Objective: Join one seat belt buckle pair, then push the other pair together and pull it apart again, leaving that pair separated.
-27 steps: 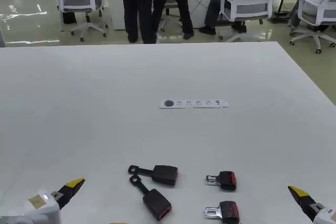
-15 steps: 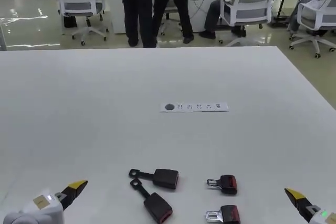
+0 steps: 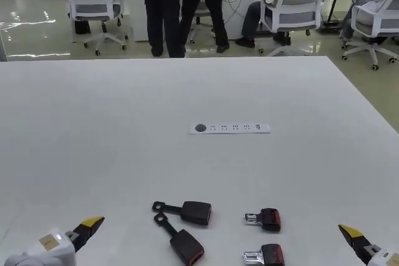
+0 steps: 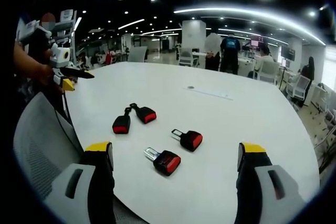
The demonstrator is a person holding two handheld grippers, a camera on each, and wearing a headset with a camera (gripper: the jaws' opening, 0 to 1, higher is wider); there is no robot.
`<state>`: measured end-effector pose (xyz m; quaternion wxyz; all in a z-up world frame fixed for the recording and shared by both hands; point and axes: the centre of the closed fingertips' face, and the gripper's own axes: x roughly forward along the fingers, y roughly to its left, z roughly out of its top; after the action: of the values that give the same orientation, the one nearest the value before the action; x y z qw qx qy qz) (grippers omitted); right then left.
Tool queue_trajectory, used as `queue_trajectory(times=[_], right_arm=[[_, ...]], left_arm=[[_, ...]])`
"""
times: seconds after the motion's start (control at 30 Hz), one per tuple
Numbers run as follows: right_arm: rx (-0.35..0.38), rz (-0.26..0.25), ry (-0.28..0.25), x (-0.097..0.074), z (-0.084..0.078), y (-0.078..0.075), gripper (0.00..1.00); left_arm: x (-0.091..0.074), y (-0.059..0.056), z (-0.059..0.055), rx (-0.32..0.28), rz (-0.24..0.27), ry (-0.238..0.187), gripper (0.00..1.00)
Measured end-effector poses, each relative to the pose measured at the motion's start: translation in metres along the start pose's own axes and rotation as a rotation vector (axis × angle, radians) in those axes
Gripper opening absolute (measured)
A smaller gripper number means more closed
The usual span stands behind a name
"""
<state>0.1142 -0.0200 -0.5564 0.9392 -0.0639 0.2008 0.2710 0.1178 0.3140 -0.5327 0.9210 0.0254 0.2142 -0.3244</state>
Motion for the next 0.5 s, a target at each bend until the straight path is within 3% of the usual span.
queue_trajectory(times=[0.5], right_arm=[[0.005,0.001,-0.006,0.0002,0.0027,-0.0021,1.00]], left_arm=[[-0.0010,-0.0011,-0.0027,-0.011,0.003,-0.002,1.00]])
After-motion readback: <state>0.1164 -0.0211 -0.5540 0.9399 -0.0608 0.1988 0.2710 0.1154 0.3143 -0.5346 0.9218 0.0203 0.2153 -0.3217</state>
